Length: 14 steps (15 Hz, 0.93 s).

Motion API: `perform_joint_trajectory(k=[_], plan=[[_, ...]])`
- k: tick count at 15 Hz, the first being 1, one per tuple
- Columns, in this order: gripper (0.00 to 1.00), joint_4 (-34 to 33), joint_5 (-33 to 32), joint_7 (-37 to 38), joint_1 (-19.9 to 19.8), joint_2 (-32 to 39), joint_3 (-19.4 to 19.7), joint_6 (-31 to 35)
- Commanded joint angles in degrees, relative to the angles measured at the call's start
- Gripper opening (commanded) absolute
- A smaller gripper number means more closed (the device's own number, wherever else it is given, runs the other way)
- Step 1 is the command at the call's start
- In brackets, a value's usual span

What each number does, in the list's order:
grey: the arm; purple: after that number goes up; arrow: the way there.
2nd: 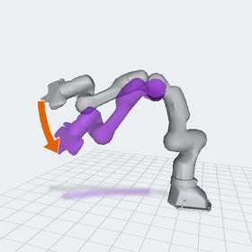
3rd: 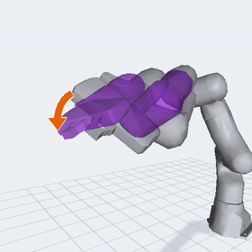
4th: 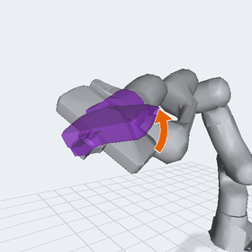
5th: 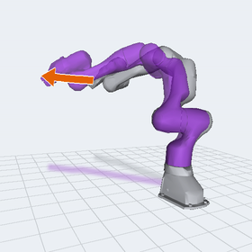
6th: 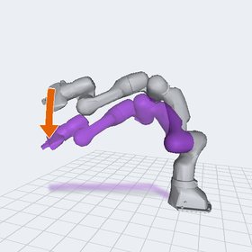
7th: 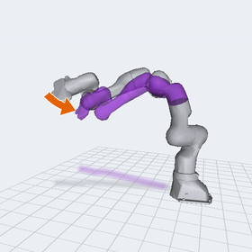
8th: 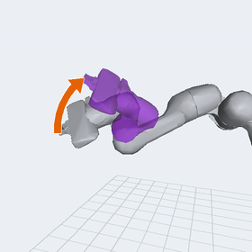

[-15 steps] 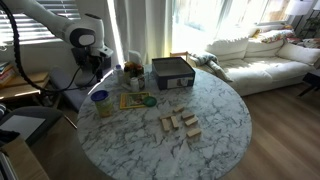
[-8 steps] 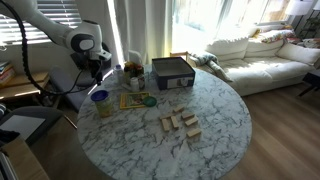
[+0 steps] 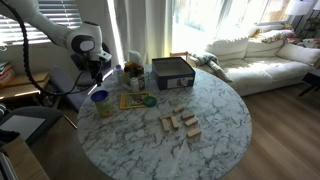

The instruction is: Put the bowl with the blue lid on top of the yellow bowl and the put the measuring cup on top

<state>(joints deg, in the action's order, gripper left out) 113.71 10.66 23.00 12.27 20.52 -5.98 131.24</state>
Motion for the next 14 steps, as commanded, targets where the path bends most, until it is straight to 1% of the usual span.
perform_joint_trajectory(k=[1,3,9,14], plan=[[1.0,-1.28,-0.15,0.84,0.29,1.84,-0.02,2.28],[1.0,-2.04,-2.28,2.33,0.98,2.88,0.84,2.96],[1.0,-3.53,-3.95,2.9,1.63,6.6,1.66,4.41],[1.0,-4.39,-3.6,3.66,2.1,8.69,1.72,6.23]])
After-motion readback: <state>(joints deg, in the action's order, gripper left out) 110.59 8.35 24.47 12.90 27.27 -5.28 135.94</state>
